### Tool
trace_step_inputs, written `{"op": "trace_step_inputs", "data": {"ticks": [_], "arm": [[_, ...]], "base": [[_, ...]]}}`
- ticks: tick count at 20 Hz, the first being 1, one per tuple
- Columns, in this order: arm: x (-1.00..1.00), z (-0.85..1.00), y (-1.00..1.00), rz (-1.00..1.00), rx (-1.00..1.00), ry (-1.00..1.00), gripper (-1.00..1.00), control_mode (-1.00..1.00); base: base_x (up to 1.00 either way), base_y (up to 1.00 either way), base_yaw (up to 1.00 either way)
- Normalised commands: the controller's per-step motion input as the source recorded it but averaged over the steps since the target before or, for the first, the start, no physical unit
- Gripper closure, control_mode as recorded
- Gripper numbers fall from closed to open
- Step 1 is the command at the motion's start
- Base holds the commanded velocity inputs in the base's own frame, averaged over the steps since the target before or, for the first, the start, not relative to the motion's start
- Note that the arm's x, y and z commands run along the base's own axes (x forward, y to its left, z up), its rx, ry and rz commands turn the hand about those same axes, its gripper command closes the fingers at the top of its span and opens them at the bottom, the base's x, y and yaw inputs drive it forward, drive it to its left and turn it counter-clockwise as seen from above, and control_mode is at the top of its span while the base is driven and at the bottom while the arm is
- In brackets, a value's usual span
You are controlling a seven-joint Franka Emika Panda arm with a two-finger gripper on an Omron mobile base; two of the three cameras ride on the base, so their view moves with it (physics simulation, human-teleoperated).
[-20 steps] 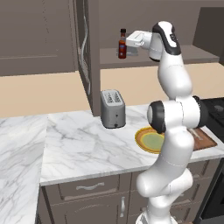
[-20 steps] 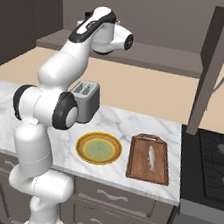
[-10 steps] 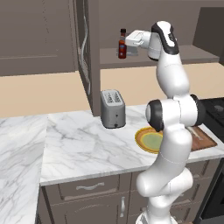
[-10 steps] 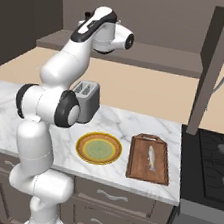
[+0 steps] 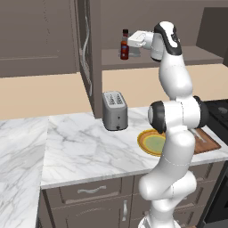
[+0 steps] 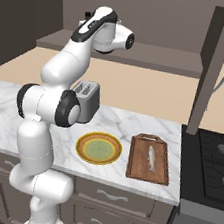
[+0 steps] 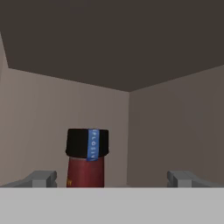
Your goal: Pick the fish from the plate and place it on the cutting board. Then pick the condiment bottle from the cabinet and place it next to the cutting board.
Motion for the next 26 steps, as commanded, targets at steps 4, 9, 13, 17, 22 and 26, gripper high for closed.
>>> {"op": "trace_step_inputs", "data": {"ticks": [4,9,13,17,22,26], "arm": [[0.00,0.00,0.09,0.00,0.00,0.00,-1.00,-1.00],[0.00,0.00,0.14,0.00,0.00,0.00,-1.00,-1.00],[0.03,0.00,0.10,0.00,0.00,0.00,-1.00,-1.00],[0.04,-0.01,0.03,0.00,0.00,0.00,1.00,-1.00],[0.01,0.00,0.00,0.00,0.00,0.00,1.00,-1.00],[0.00,0.00,0.00,0.00,0.00,0.00,1.00,-1.00]], "base": [[0.00,0.00,0.00],[0.00,0.00,0.00],[0.00,0.00,0.00],[0.00,0.00,0.00],[0.00,0.00,0.00],[0.00,0.00,0.00]]}}
